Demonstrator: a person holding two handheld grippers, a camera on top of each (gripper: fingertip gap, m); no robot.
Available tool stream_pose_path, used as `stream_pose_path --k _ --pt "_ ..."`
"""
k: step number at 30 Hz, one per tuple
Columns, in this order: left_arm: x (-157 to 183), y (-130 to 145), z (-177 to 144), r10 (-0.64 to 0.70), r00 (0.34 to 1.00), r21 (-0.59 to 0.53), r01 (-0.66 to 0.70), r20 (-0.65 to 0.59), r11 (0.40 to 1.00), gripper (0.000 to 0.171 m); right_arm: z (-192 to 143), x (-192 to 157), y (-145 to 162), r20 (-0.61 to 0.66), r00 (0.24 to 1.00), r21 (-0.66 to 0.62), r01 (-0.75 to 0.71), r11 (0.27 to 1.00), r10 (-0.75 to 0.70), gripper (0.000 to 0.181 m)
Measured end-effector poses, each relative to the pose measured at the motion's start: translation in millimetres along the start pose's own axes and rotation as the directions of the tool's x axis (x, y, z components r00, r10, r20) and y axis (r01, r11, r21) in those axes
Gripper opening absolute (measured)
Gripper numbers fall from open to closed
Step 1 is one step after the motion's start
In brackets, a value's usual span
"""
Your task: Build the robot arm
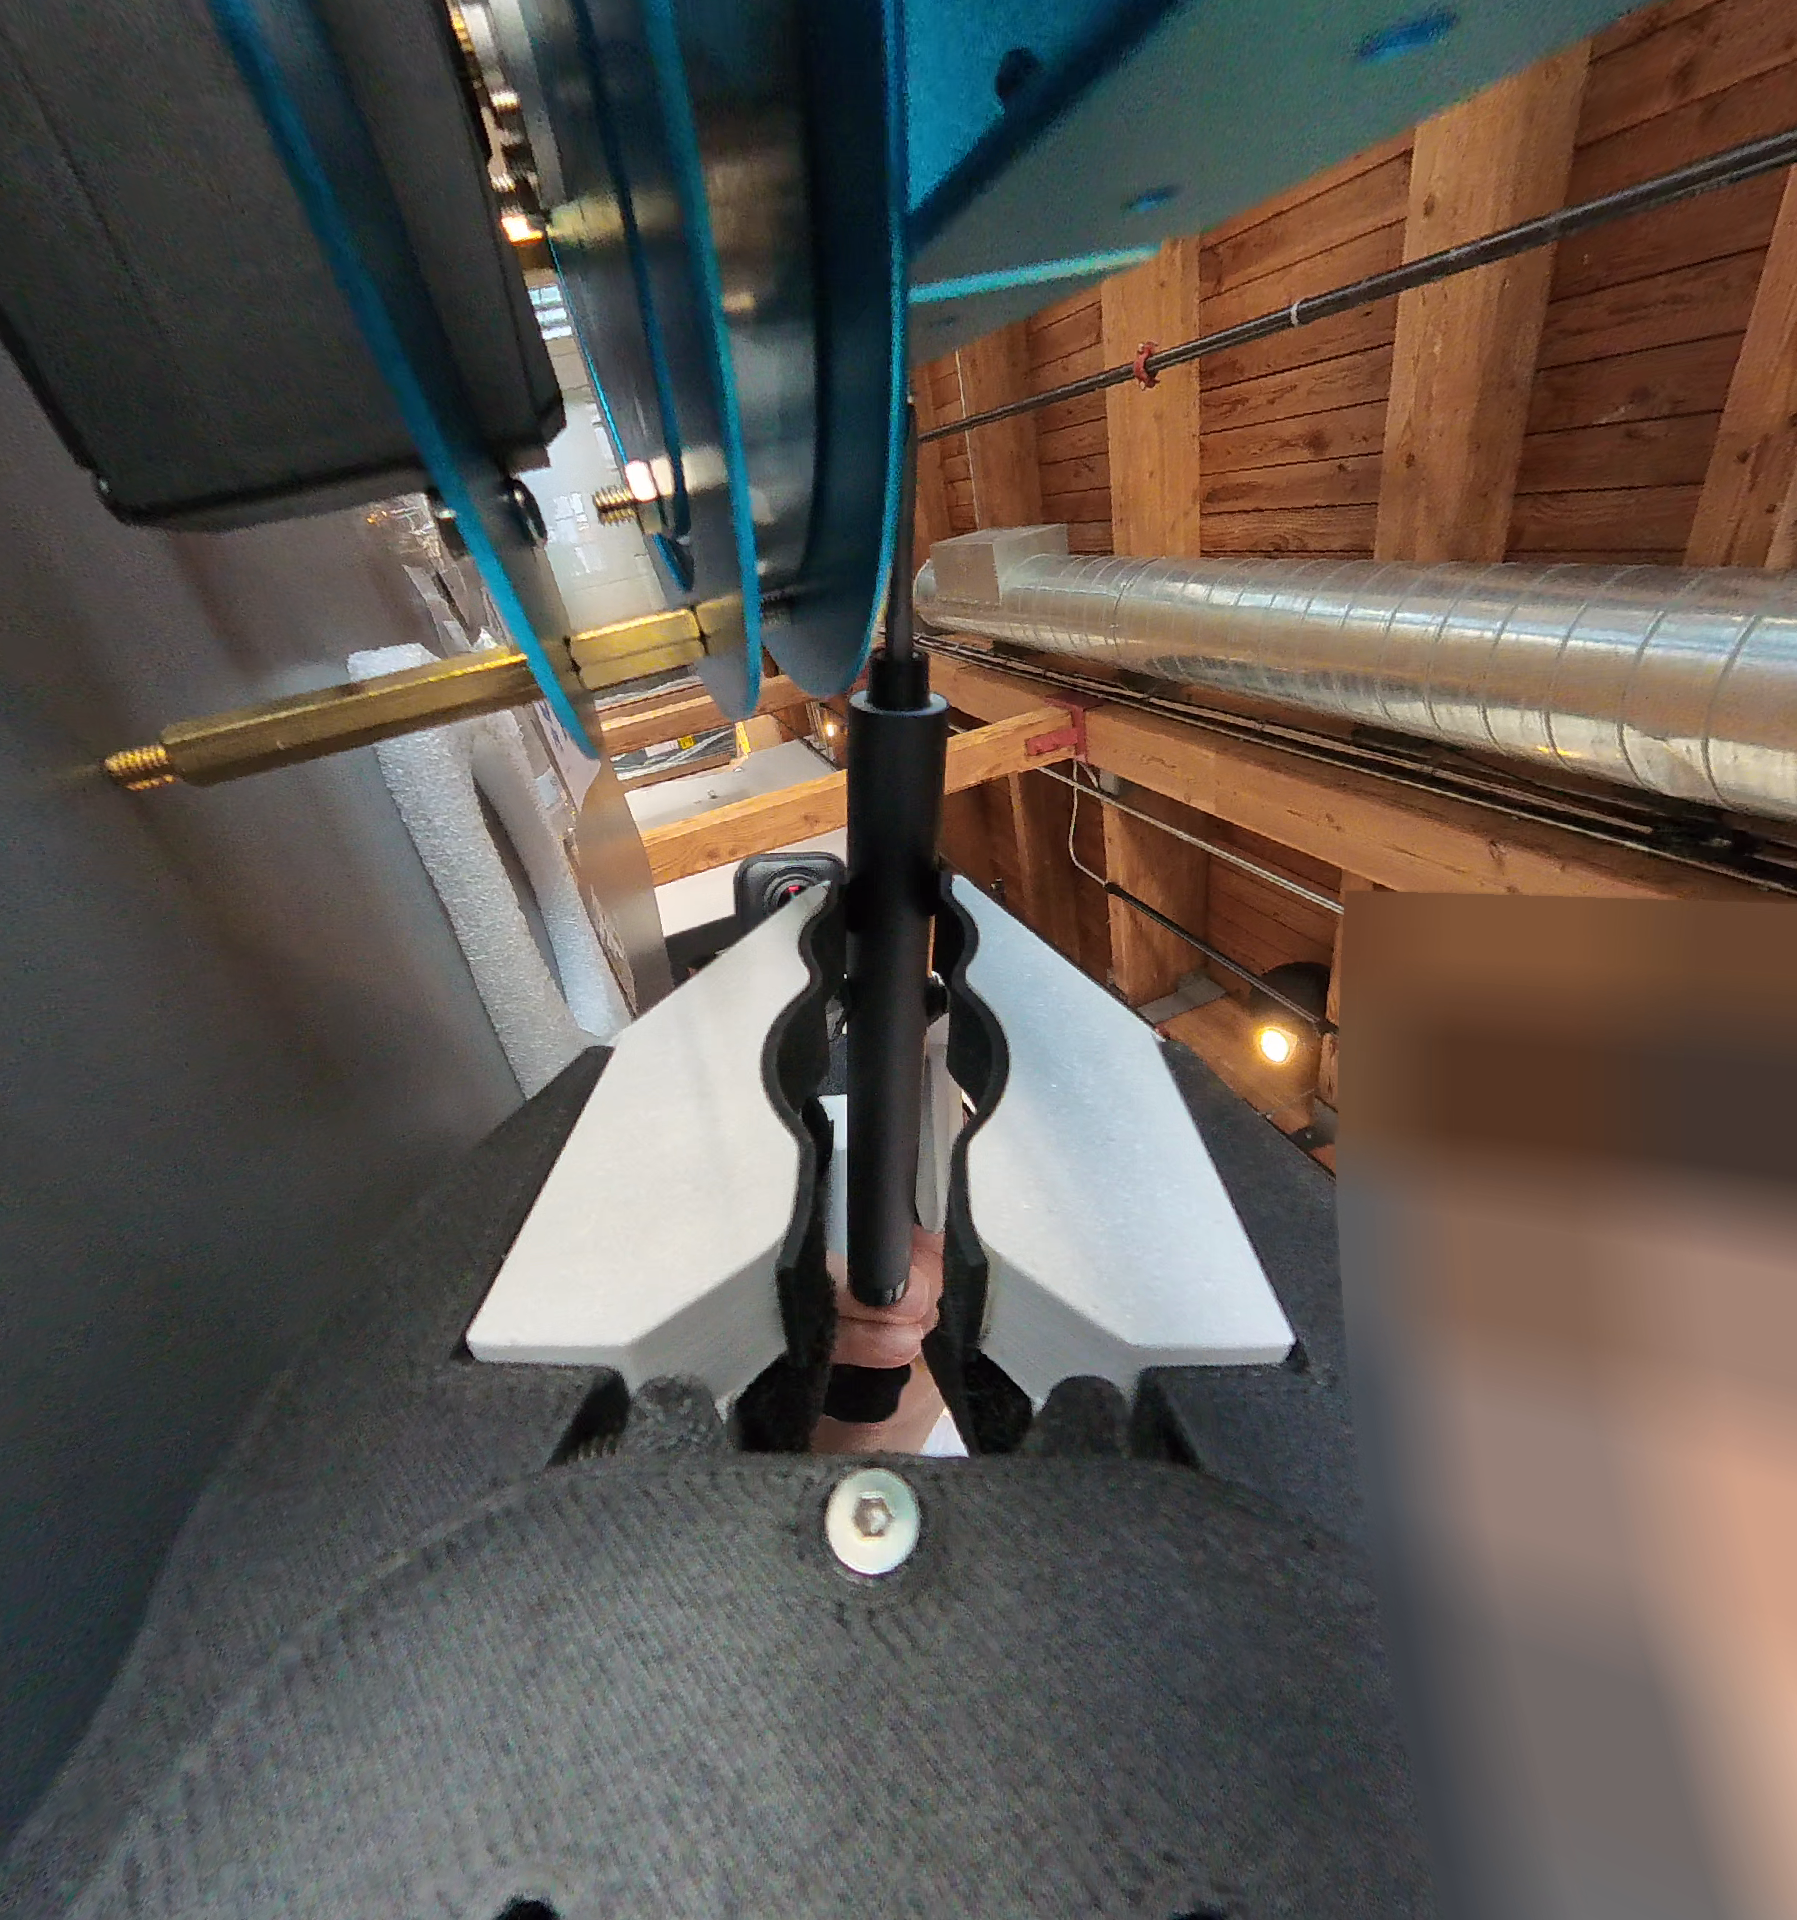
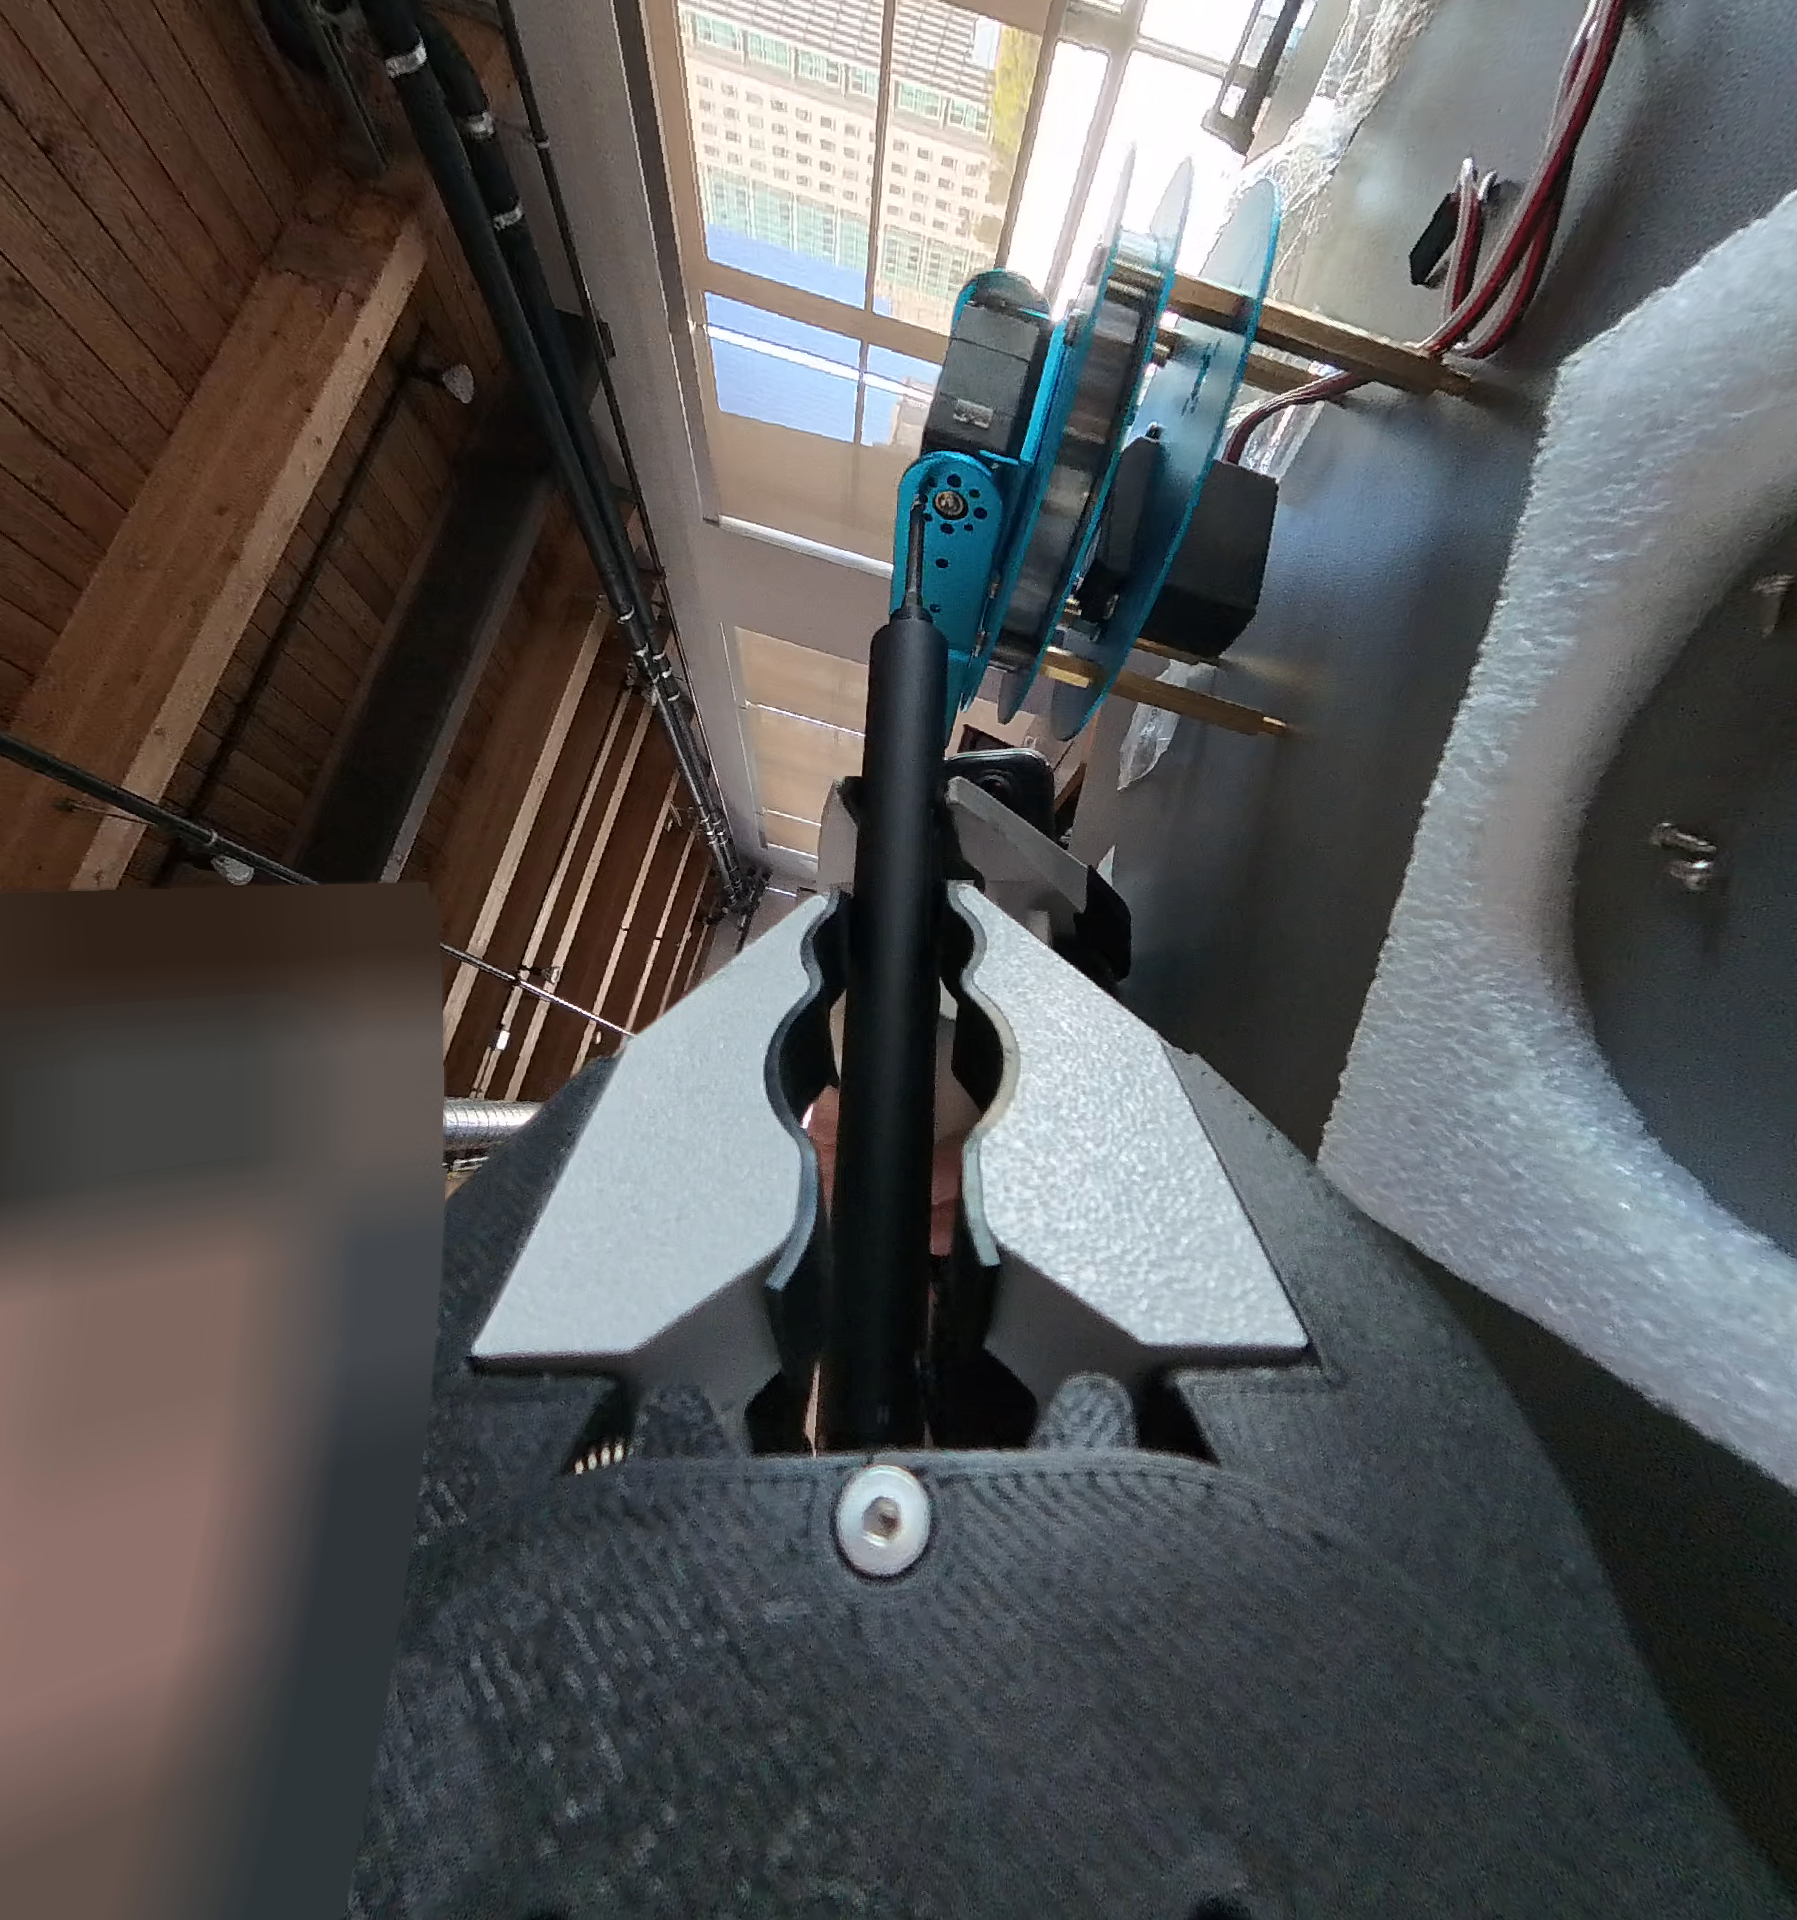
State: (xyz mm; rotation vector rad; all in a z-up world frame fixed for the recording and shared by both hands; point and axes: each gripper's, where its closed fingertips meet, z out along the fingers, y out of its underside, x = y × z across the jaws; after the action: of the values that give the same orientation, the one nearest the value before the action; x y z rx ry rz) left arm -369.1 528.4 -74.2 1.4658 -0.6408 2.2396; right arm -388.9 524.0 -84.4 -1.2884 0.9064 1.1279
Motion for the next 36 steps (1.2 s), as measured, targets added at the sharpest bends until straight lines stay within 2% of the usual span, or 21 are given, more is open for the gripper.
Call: stream_pose_path --k 1,7,14,20,24,30,34,36 --pt "0 0 0 0.0 1.0 0.0 0.0 -0.002 1.0 0.015 0 0 0 -0.004 1.0 -0.001 0.013 1.0 -0.013 0.015" --pt "3 0 0 -0.007 1.0 0.011 0.008 -0.016 1.0 0.015 0 -3 2 -0.055 0.989 -0.028 0.137 0.99 -0.139 0.017" --pt "3 0 0 -0.012 1.0 0.013 0.012 -0.014 1.0 0.015 -2 -8 4 -0.067 0.976 -0.033 0.207 0.978 -0.208 0.025" --pt "1 -1 0 -0.002 1.0 0.004 0.002 -0.001 1.0 0.015 -13 -15 3 -0.114 0.919 -0.033 0.376 0.926 -0.377 0.031" --pt "0 0 0 -0.001 1.0 0.002 0.001 0.003 1.0 0.015 -20 -28 7 -0.07 0.898 -0.018 0.435 0.9 -0.435 0.033" --pt "0 0 0 0.003 1.0 -0.003 -0.003 0.006 1.0 0.015 -41 -49 10 -0.039 0.775 -0.006 0.631 0.776 -0.631 0.043" --pt "0 0 0 0.009 1.0 -0.005 -0.009 0.01 1.0 0.015 -58 -52 12 -0.055 0.619 -0.075 0.78 0.622 -0.783 0.055" --pt "0 0 0 0.01 1.0 -0.006 -0.01 0.01 1.0 0.015 -65 -49 15 -0.079 0.509 -0.127 0.848 0.515 -0.857 0.068"
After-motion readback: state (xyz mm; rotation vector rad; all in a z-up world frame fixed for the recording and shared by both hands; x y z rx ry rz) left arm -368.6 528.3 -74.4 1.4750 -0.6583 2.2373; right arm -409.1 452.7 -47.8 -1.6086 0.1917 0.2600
